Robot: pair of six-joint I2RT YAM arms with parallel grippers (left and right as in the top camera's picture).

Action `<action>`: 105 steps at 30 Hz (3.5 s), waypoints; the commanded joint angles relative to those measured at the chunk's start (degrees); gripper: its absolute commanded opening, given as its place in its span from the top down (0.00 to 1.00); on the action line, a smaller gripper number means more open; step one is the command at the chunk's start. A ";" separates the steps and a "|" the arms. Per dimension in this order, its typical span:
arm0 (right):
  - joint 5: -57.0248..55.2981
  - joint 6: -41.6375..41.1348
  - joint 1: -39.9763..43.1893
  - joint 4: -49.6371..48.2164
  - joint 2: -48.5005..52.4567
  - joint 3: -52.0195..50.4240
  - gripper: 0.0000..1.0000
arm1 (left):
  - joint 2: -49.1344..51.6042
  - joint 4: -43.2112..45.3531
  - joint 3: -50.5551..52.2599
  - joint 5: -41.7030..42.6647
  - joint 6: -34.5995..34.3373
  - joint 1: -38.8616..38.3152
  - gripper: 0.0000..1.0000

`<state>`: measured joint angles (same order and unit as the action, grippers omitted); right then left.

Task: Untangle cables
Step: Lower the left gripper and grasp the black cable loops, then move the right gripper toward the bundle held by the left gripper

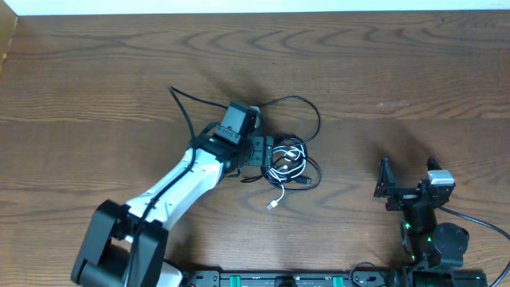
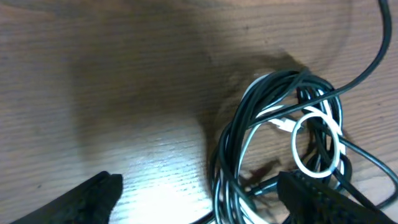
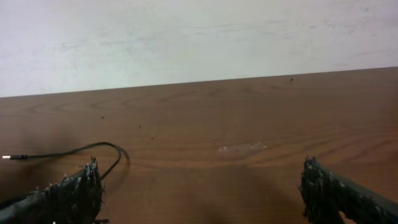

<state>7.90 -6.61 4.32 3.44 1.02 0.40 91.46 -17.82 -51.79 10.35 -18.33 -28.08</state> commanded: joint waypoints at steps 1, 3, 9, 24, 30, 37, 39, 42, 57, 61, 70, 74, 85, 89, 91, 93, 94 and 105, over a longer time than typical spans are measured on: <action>-0.24 -0.61 0.15 0.22 -0.11 -0.09 0.01 | 1.68 0.83 -1.16 -0.59 -0.39 -1.33 0.19; -0.24 -0.63 0.15 0.24 -0.11 -0.09 0.01 | 2.71 1.95 -1.16 -0.59 -0.39 -1.95 0.27; -0.24 -0.63 0.13 0.24 -0.11 -0.09 0.01 | 4.90 4.26 -1.16 -1.05 -0.39 -2.27 0.35; -0.24 -0.61 0.15 0.24 -0.11 -0.09 0.01 | 8.63 5.29 -0.96 -2.25 -1.18 -2.23 0.92; -0.24 -0.61 0.13 0.24 -0.11 -0.09 0.01 | 3.65 1.81 -0.96 -2.23 -6.75 -2.23 0.93; -0.24 -0.61 0.15 0.22 -0.11 -0.09 0.01 | -8.24 -1.88 -0.96 -2.25 -11.19 -2.23 0.92; -0.24 -0.61 0.15 0.24 -0.11 -0.09 0.01 | -10.64 -2.25 -0.96 -2.27 -12.41 -2.23 0.92; -0.24 -0.61 0.13 0.22 -0.11 -0.09 0.01 | -12.63 -2.25 -0.96 -2.29 -13.42 -2.23 0.93; 37.55 -50.34 0.09 -0.98 -0.11 -0.09 0.01 | -12.87 -2.51 -0.96 -2.27 -13.97 -2.23 0.93; 33.92 -54.82 0.11 -3.89 -0.11 -0.09 0.01 | -12.87 -2.45 -0.96 -2.27 -15.78 -2.23 0.92; 24.57 -35.98 0.11 6.82 3.61 10.56 0.01 | -12.87 -2.47 -0.96 -2.25 -17.20 -2.23 0.92; 16.26 -28.89 0.09 28.04 13.18 27.74 0.01 | -12.87 -2.45 -0.96 -2.25 -18.69 -2.23 0.92; 38.51 -18.03 0.09 36.35 30.45 45.77 0.01 | -12.87 2.91 -0.96 8.98 -18.93 -2.23 0.92; 36.22 -21.22 0.09 36.52 33.11 45.68 0.11 | -12.87 9.44 -0.96 19.34 -10.86 -2.23 0.92; 36.26 -22.56 0.09 37.03 34.25 45.66 0.12 | -12.87 10.54 -0.96 19.65 -9.25 -2.23 0.92; 35.89 -21.88 0.07 38.95 35.36 45.64 0.11 | -12.87 11.21 -0.96 19.69 -9.11 -2.23 0.92; 35.93 -21.18 0.07 39.54 35.76 45.62 0.10 | -12.87 11.63 -0.96 19.89 -9.14 -2.23 0.92; 29.22 -19.06 -5.92 40.94 40.81 44.04 0.12 | -12.90 18.05 -0.96 31.67 -9.33 -2.23 0.92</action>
<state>42.46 -26.59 0.82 44.38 40.45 45.47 78.98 -1.37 -51.79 35.35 -28.40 -30.26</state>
